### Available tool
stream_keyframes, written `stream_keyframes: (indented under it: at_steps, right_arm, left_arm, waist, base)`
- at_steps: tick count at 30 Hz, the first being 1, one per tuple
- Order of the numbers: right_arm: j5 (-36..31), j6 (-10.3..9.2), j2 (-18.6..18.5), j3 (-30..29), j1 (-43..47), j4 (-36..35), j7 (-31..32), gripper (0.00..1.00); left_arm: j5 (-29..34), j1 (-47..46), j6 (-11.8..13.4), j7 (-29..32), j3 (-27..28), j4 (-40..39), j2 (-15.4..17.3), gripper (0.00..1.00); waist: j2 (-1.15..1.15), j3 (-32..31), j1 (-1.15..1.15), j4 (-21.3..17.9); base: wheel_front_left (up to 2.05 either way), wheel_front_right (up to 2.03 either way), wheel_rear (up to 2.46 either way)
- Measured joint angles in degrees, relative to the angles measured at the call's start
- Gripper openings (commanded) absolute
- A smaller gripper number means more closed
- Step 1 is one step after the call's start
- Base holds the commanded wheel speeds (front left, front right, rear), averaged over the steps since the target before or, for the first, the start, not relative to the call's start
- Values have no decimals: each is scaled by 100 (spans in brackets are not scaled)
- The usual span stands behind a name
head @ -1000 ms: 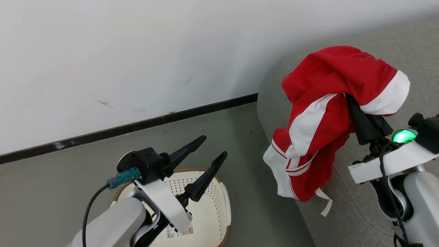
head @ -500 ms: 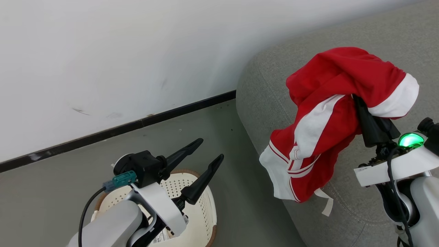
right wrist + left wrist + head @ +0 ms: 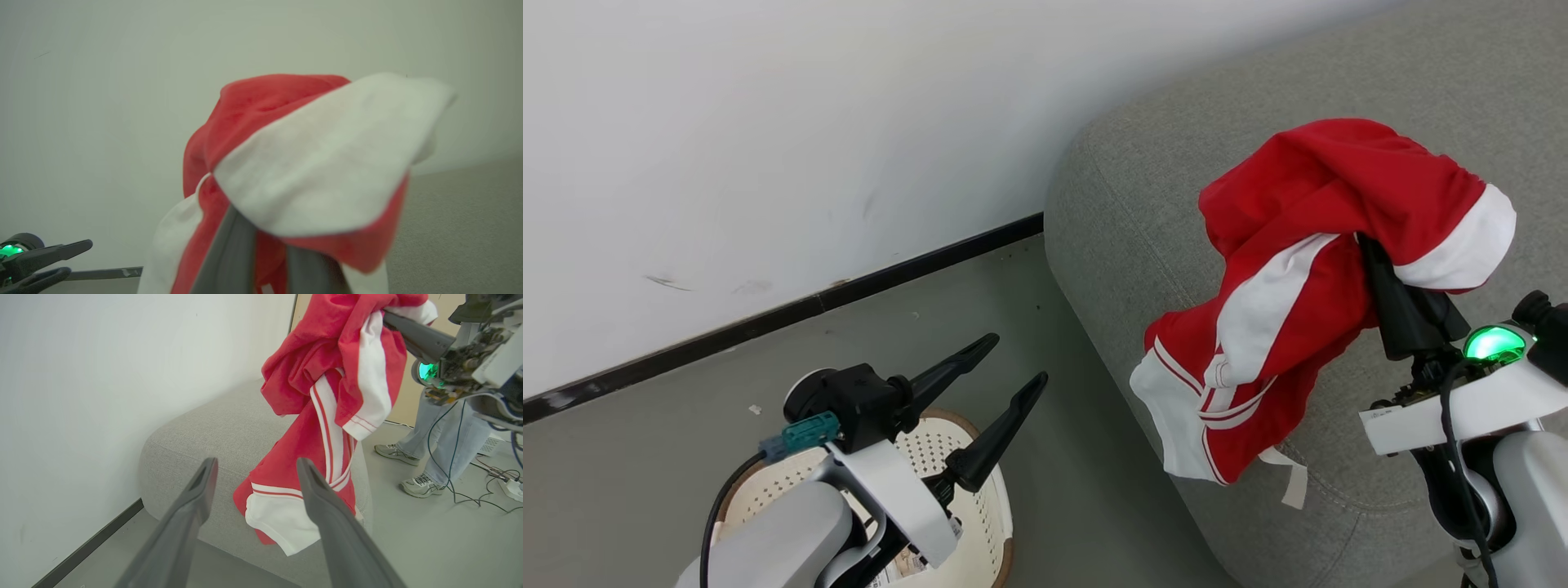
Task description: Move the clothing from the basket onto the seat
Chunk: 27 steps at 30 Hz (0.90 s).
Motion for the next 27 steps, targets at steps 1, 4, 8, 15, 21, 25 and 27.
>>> stream_keyframes:
  at_steps: [1, 4, 8, 15, 21, 25, 27]
  right_arm:
    - [0, 0, 7, 14, -1, -3, 0, 0]
    - [0, 0, 9, 27, -8, -27, 0, 0]
    - [0, 0, -13, 12, -51, -93, 0, 0]
    - [-54, 0, -134, -58, -330, -131, 0, 0]
    - [-155, 1, -402, -119, -718, -156, 0, 0]
    - [-138, 1, -567, -204, -1067, -179, -1, 0]
    - [-127, 1, -689, -222, -1243, -166, -1, 0]
  left_arm:
    - [12, 12, 1, 0, 1, -3, 12, 100]
    - [19, 56, 3, -16, 16, -16, 29, 100]
    - [54, 67, 18, -16, 33, -59, 37, 100]
    - [68, 66, 51, -23, 65, -176, 53, 100]
    - [111, 64, 51, -23, 65, -254, 63, 100]
    - [111, 61, 51, -23, 63, -286, 88, 100]
    - [113, 60, 51, -23, 59, -302, 111, 100]
  waist:
    - [0, 6, 0, -18]
    - [0, 30, 0, -54]
    - [0, 78, 0, -69]
    - [0, 167, 0, -50]
    - [0, 255, 0, -17]
    - [0, 323, 0, 0]
    - [0, 357, 0, 9]
  base:
    - [0, 0, 0]
    - [0, 0, 0]
    - [0, 0, 0]
    - [0, 0, 0]
    - [0, 0, 0]
    - [0, 0, 0]
    - [0, 0, 0]
